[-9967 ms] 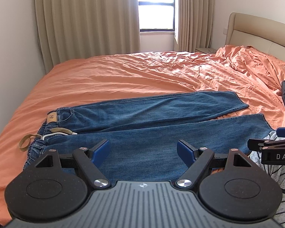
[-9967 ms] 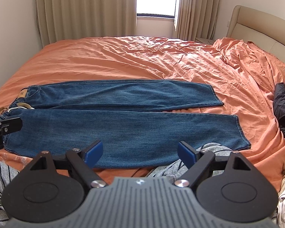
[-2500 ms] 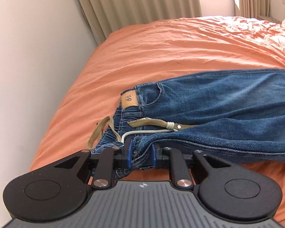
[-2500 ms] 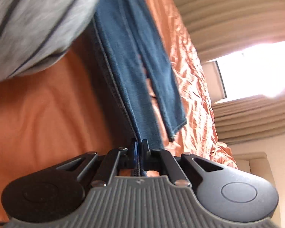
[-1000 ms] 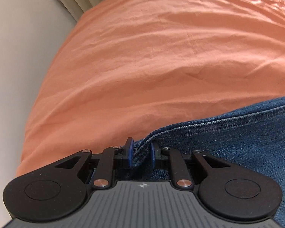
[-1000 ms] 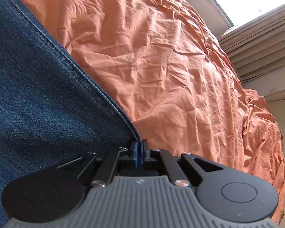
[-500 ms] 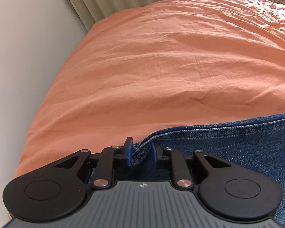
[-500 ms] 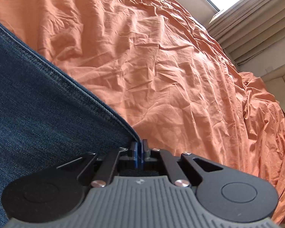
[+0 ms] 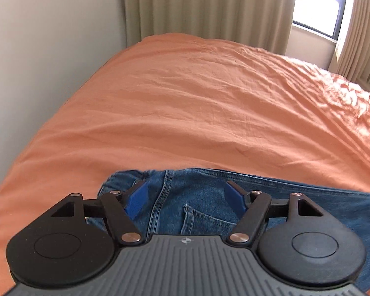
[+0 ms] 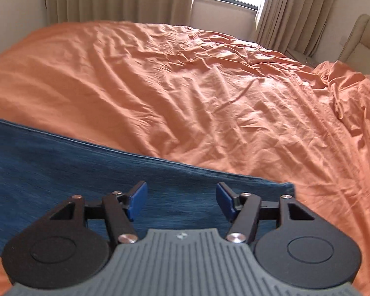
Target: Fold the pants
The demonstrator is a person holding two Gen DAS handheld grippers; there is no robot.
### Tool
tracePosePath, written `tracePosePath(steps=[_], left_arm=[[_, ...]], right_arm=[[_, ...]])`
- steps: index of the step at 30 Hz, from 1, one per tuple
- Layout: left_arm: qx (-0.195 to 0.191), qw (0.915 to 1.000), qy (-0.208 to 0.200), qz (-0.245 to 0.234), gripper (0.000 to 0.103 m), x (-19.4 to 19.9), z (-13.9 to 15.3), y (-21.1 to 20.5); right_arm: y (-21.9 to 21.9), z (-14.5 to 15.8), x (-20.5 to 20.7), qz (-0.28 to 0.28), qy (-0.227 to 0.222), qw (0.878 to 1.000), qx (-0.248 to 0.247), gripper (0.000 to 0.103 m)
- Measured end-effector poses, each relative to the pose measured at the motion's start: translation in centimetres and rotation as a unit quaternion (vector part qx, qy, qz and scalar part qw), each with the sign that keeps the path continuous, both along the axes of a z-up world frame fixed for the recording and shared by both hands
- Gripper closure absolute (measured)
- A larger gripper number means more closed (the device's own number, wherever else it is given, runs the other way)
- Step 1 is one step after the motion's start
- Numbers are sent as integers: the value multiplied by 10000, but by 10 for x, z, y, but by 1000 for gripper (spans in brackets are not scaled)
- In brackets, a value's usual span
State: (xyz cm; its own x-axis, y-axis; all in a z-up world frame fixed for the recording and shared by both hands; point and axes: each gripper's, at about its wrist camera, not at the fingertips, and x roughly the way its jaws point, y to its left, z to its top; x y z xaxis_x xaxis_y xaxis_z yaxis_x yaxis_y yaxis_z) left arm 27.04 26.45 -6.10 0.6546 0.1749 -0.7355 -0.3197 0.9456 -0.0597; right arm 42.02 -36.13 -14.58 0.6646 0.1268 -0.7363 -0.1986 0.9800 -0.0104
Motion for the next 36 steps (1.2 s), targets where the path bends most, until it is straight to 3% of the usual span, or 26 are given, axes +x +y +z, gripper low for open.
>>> tracePosePath(steps=[5,10,16,21,23,24,25,27,29,31,34,36], left_arm=[[-563,9951,-484,658,20,-76,-4,40],[-1516,9760,-812,1337,16,-125,-41,77],[-2674,9327,-1080,2167,15,-137,-108,107],[-3733,8795,-1360,2618,15,-126,-155,128],[-3815,8757,-1401,2606,25,-119,-157,130],[-3784,8778,-1335,2615,39,-115,-155,131],[-3634,8838,-1206,2690,45,-110,-150,132],[-3154,9093,-1028,2514,67,-98,-133,128],[-2509,9384,-1000,2158,74,-91,-104,114],[-1888,9582,-1189,1791,78,-90,-71,95],[-1088,9737,-1416,1418,80,-86,-41,74],[-697,9814,-1114,1400,81,-70,-51,80]], right_arm=[[47,-7,-60,-97,-8,9946,1038,42],[80,-37,-100,-363,56,9804,1935,42],[110,-55,-125,105,-496,9770,2071,42],[119,-66,-118,319,-563,9794,1911,42],[119,-73,-111,278,-458,9792,1955,42],[118,-77,-105,242,-389,9794,1969,42],[117,-80,-101,225,-352,9796,1968,42],[117,-85,-94,189,-304,9806,1928,42],[117,-88,-90,149,-285,9819,1866,42],[116,-90,-87,62,-286,9850,1702,42],[113,-93,-85,-119,-263,9906,1334,42],[111,-98,-80,-231,-203,9939,1061,42]])
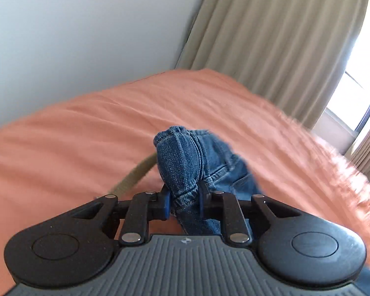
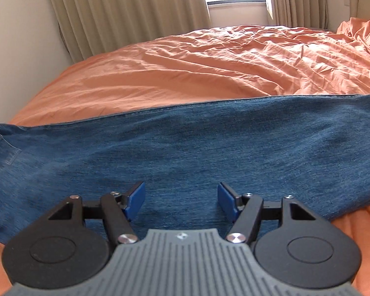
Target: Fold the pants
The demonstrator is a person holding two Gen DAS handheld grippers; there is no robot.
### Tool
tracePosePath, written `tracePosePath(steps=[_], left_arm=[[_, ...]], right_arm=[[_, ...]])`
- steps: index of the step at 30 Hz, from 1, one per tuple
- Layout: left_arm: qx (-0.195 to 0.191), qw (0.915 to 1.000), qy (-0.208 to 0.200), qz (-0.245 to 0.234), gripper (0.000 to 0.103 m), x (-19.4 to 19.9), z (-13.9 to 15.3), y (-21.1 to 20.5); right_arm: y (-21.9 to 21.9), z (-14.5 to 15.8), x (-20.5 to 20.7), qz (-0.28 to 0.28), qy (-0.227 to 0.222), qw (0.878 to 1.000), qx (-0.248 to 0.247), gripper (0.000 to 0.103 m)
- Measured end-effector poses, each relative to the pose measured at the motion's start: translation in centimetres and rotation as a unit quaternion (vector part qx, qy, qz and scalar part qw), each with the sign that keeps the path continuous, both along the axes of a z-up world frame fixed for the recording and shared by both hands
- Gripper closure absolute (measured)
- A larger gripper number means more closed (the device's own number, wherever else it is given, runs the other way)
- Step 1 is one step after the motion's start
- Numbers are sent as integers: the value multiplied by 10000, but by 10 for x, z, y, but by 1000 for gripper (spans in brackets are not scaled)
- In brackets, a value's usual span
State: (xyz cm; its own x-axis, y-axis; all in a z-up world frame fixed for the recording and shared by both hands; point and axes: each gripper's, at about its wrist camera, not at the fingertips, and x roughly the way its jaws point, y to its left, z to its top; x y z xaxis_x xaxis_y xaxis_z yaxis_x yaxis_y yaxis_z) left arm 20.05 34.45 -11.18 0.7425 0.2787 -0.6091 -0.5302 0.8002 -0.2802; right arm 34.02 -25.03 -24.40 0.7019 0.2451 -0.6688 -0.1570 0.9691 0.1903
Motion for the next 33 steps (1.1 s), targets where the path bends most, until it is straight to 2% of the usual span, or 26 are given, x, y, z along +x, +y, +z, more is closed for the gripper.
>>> tracePosePath(steps=[2,5,7,10,11,14,15,17,18,20,22,26,28,30,33], left_arm=[[-66,9988,456,174,81,15,-24,13],[71,9949,980,247,82,32,-60,17],[2,9930,1121,361,82,34,-76,15],[8,9913,1257,388,78,39,-84,15],[115,9903,1334,364,74,42,-81,12],[661,9846,1586,307,54,54,-65,-2],[828,9832,1593,321,43,55,-58,-8],[1208,9815,1452,323,32,50,-43,-23],[1357,9812,1343,300,32,43,-35,-30],[1421,9821,1228,176,32,37,-21,-47],[1315,9857,1057,-25,33,31,-8,-63],[1099,9895,838,-423,41,32,10,-101],[732,9913,766,-777,42,32,13,-115],[564,9888,817,-1110,49,34,11,-136],[708,9809,991,-1518,56,42,5,-169]], right_arm=[[-4,-5,5,-63,69,9999,-140,42],[-6,-13,12,-153,149,9982,-567,42],[-10,-18,16,-253,191,9972,-683,42],[-17,-22,22,-364,272,9970,-622,42],[-18,-22,23,-381,264,9970,-617,42],[-25,-17,25,-508,201,9978,-364,42],[-31,-11,24,-625,177,9978,-157,42],[-49,1,20,-974,110,9948,265,42],[-60,7,16,-1169,67,9921,454,42],[-85,18,9,-1641,16,9840,691,42],[-115,26,1,-2081,66,9732,981,42],[-196,34,-14,-2813,130,9391,1968,46],[-233,33,-20,-3013,192,9276,2200,63],[-269,30,-25,-3163,245,9160,2457,65],[-312,22,-28,-3248,364,9029,2793,65]])
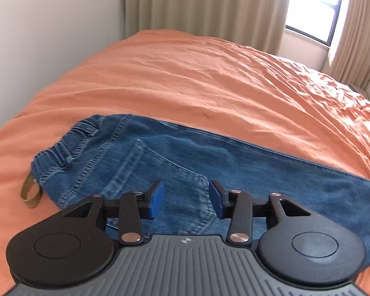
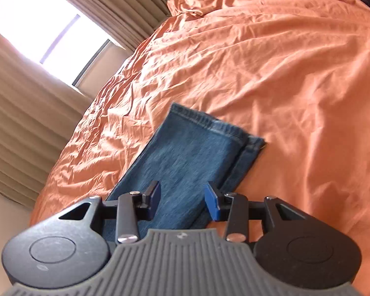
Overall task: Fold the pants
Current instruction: 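Lower the right tool onto the stacked leg hems and close on them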
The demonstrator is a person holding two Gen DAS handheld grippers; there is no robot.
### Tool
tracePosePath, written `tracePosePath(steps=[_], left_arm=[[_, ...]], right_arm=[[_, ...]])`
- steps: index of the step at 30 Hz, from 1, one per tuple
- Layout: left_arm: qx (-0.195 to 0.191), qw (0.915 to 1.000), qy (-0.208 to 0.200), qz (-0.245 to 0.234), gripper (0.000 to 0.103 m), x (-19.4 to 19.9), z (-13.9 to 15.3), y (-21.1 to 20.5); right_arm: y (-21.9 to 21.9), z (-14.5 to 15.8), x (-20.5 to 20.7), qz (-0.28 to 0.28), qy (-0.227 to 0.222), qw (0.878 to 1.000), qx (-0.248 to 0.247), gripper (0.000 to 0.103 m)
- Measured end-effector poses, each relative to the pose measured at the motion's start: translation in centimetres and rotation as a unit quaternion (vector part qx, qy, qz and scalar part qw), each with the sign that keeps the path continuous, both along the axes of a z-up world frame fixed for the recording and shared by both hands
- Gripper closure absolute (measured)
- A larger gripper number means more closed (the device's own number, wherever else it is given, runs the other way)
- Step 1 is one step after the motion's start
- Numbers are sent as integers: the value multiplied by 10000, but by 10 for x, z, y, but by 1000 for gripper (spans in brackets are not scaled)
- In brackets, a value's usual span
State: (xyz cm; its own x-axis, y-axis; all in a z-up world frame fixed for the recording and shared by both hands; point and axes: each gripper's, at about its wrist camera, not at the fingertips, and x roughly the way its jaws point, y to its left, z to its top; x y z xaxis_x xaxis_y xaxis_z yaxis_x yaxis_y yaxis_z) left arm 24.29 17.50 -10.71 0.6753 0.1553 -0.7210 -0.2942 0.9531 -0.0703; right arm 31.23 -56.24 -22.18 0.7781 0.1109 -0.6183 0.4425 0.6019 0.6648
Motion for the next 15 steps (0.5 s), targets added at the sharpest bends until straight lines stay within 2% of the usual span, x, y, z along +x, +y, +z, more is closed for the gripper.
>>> tracePosePath(steps=[4,6,11,14,15], left_arm=[[-277,9987,267,-339,63,13,-14,-35],[-283,9980,345,-450,64,16,-22,-52],[-429,9964,619,-381,64,10,-44,-71],[-490,9952,789,-307,64,5,-55,-71],[-492,9950,815,-293,64,4,-57,-70]], right_arm=[[-35,-10,7,-63,75,9997,210,65],[-46,-19,14,-46,104,9993,349,65],[-62,-50,27,-159,284,9971,692,65],[-71,-62,31,-134,187,9951,957,78],[-73,-63,31,-107,174,9946,1014,88]])
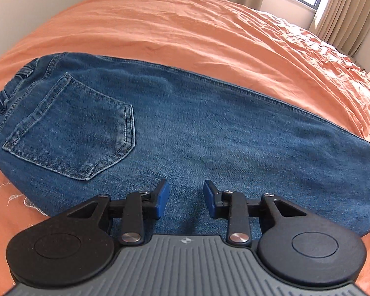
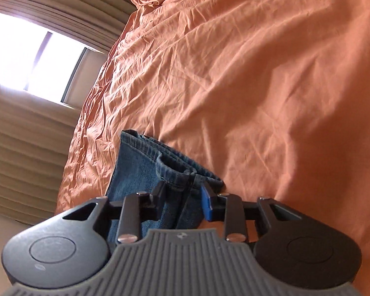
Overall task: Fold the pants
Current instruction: 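Lower the right tool onto the stacked leg hems and close on them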
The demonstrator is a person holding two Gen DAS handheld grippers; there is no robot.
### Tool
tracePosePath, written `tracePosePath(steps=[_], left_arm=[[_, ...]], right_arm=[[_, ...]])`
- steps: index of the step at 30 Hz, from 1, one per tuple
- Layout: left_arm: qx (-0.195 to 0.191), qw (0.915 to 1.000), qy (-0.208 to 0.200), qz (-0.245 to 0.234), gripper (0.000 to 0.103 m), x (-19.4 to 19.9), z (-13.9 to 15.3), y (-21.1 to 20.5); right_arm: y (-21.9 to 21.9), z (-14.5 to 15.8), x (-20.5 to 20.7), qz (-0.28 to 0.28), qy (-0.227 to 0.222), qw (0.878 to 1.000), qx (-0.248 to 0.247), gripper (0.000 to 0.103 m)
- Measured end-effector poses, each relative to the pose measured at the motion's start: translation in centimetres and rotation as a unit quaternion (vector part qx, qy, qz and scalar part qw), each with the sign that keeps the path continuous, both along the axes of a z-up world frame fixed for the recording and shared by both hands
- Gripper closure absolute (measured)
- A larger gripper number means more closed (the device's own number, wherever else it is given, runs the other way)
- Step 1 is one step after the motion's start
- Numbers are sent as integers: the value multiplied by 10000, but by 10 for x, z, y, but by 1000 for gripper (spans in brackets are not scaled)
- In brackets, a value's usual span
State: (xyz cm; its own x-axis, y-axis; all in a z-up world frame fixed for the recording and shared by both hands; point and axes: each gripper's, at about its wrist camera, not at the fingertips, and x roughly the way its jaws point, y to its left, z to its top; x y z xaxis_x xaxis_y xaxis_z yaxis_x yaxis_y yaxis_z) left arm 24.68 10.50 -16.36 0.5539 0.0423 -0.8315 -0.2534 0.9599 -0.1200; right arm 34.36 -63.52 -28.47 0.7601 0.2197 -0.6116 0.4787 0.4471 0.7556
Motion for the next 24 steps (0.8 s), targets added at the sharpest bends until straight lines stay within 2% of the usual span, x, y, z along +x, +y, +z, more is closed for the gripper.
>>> tracePosePath(steps=[1,5,7,9,12,15,17,18,19,20,24], left_arm=[[-3,10000,13,0,64,-1,0,1],[-18,10000,31,23,64,-2,3,3],[44,10000,56,-4,64,-1,4,1],[82,9999,68,-39,64,0,5,-1],[108,9998,65,-147,64,1,8,-5],[141,9993,29,-339,64,2,14,-9],[67,9988,-13,-491,64,3,19,-13],[25,9984,-31,-565,64,4,22,-15],[-1,9980,-40,-636,64,6,23,-18],[-21,9974,-46,-712,64,9,24,-22],[-79,9944,-60,-1050,64,25,21,-43]], right_arm=[[-1,2,-1,31,-73,10000,34,103],[4,35,-17,42,-568,9982,-206,103],[7,42,-22,0,-562,9977,-390,103],[8,34,-22,-26,-329,9975,-620,103],[8,7,-15,-9,86,9975,-705,103],[7,0,-13,54,59,9979,-644,103],[5,7,-18,44,-110,9982,-592,95],[4,10,-21,59,-144,9982,-575,80],[3,12,-24,76,-214,9983,-533,56],[2,14,-26,108,-284,9985,-461,51],[2,-3,-26,119,-222,9996,95,52]])
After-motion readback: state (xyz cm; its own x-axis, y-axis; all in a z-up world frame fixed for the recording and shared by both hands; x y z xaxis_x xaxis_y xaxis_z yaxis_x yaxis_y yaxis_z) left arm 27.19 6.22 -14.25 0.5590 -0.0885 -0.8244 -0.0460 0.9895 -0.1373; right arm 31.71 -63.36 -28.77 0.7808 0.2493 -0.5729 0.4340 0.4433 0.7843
